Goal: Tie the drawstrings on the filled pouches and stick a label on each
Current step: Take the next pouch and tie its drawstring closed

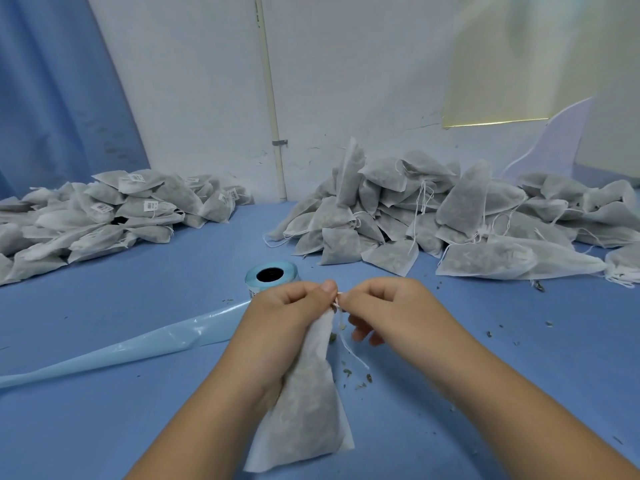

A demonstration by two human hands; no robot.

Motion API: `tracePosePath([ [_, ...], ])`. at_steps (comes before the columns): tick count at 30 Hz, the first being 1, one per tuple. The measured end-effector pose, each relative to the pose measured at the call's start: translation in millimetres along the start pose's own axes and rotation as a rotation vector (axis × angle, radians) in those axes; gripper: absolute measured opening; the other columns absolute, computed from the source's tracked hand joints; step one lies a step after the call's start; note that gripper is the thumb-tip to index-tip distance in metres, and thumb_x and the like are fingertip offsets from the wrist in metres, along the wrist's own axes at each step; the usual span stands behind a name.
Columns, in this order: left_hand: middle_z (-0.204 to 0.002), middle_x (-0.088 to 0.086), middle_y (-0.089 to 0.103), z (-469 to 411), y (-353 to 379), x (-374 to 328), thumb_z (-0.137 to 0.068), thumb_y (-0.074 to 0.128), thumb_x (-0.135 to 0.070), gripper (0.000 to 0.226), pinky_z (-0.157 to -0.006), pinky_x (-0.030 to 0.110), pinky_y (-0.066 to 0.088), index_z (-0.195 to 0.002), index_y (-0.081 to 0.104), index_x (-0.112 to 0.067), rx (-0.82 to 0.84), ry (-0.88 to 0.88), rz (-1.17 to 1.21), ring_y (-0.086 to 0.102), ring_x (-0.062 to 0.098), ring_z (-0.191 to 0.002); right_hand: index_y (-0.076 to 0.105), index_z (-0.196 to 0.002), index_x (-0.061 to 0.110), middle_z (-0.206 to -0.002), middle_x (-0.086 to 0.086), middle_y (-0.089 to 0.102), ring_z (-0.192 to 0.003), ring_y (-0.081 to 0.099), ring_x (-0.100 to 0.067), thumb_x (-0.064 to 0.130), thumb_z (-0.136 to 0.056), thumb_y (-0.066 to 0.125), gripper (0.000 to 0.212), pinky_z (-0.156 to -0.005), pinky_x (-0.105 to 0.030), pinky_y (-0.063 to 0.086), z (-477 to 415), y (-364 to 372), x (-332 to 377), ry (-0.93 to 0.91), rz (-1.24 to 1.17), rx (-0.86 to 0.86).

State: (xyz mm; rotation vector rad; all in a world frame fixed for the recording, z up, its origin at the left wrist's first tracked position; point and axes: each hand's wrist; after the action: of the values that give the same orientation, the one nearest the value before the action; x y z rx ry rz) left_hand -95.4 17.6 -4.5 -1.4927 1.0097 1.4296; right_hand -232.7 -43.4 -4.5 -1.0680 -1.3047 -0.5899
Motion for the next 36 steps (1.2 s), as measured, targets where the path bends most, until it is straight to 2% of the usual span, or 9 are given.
tracePosePath([
  [2,-0.052,-0.007,0.059,0.4,0.8,-0.4,-0.087,0.067,-0.034,0.026,-0.049,0.019,0.039,-0.067,0.076,-0.02,0.002,0.006,0.026,0.052,0.004,-0.046,0.07,-0.069,0.019,-0.062,0.009,0.065,-0.059,0.063,-0.004,0.036,-0.08,0.068,0.021,-0.064,-0.025,0.048,0.2,0.6,-0.1,0.013,-0.06,0.022],
  [6,-0.055,-0.004,0.061,0.6,1.1,-0.3,-0.085,0.068,-0.032,0.023,-0.047,0.016,0.041,-0.073,0.078,-0.014,-0.006,0.01,0.092,0.052,0.005,-0.046,0.069,-0.063,0.022,-0.06,0.009,0.064,-0.057,0.061,-0.003,0.026,-0.081,0.069,0.018,-0.062,-0.024,0.045,-0.2,-1.1,0.4,0.014,-0.075,0.003],
  [10,-0.052,-0.004,0.061,1.8,3.5,-0.7,-0.088,0.068,-0.03,0.027,-0.044,0.015,0.04,-0.065,0.076,-0.018,-0.004,-0.013,0.119,0.052,0.006,-0.043,0.066,-0.065,0.02,-0.055,0.011,0.057,-0.054,0.057,-0.004,0.032,-0.079,0.072,0.019,-0.059,-0.022,0.043,-0.9,2.4,-2.6,-0.018,0.031,-0.067],
  [14,-0.047,-0.001,0.055,2.5,5.1,-1.1,-0.087,0.069,-0.03,0.033,-0.039,0.015,0.037,-0.056,0.072,-0.019,-0.026,-0.045,0.127,0.048,0.008,-0.038,0.059,-0.069,0.022,-0.052,0.013,0.048,-0.047,0.042,-0.003,0.029,-0.076,0.076,0.02,-0.046,-0.015,0.035,-1.7,7.5,-7.4,-0.196,0.17,-0.27],
  [18,-0.047,-0.002,0.055,3.3,6.2,-0.8,-0.087,0.069,-0.028,0.033,-0.039,0.014,0.037,-0.056,0.072,-0.017,-0.032,-0.051,0.162,0.048,0.008,-0.037,0.054,-0.072,0.03,-0.064,0.014,0.042,-0.065,0.048,-0.007,0.027,-0.081,0.07,0.019,-0.054,-0.017,0.036,2.7,12.0,-8.9,-0.452,0.513,-0.339],
  [21,-0.046,-0.004,0.055,3.7,7.8,-0.4,-0.087,0.069,-0.027,0.034,-0.039,0.013,0.037,-0.055,0.071,-0.017,-0.045,-0.036,0.172,0.048,0.007,-0.036,0.062,-0.079,0.028,-0.066,0.019,0.038,-0.056,0.043,0.001,0.028,-0.084,0.067,0.007,-0.055,-0.017,0.034,6.1,14.5,-7.6,-0.531,0.655,-0.337],
  [27,-0.048,-0.01,0.058,4.8,12.4,2.9,-0.088,0.07,-0.028,0.028,-0.042,0.012,0.038,-0.061,0.077,-0.019,-0.09,0.045,0.119,0.051,0.002,-0.041,0.067,-0.074,0.028,-0.068,0.013,0.056,-0.057,0.047,-0.003,0.033,-0.084,0.065,0.012,-0.056,-0.022,0.041,6.7,16.3,-8.2,-0.502,0.665,-0.403],
  [32,-0.043,-0.013,0.052,5.3,16.1,5.5,-0.088,0.068,-0.031,0.035,-0.042,0.012,0.035,-0.055,0.072,-0.022,-0.082,0.058,0.036,0.046,0.001,-0.041,0.064,-0.074,0.028,-0.068,0.014,0.054,-0.059,0.046,-0.005,0.035,-0.086,0.06,0.015,-0.052,-0.017,0.032,5.7,19.7,-11.7,-0.432,0.703,-0.468],
  [36,-0.048,-0.013,0.055,5.9,16.0,6.4,-0.09,0.065,-0.035,0.032,-0.045,0.013,0.036,-0.062,0.075,-0.024,-0.012,0.051,-0.023,0.048,0.002,-0.045,0.061,-0.072,0.027,-0.065,0.012,0.055,-0.063,0.052,-0.007,0.034,-0.084,0.06,0.014,-0.058,-0.026,0.044,2.3,15.1,-12.6,-0.344,0.639,-0.43],
])
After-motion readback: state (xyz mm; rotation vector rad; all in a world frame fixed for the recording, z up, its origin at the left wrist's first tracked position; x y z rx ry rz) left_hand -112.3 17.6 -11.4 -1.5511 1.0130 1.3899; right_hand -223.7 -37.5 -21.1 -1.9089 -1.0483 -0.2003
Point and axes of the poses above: each hand's wrist, its own z-axis away from the middle knuckle, its own y-axis out of the palm, x = y × z
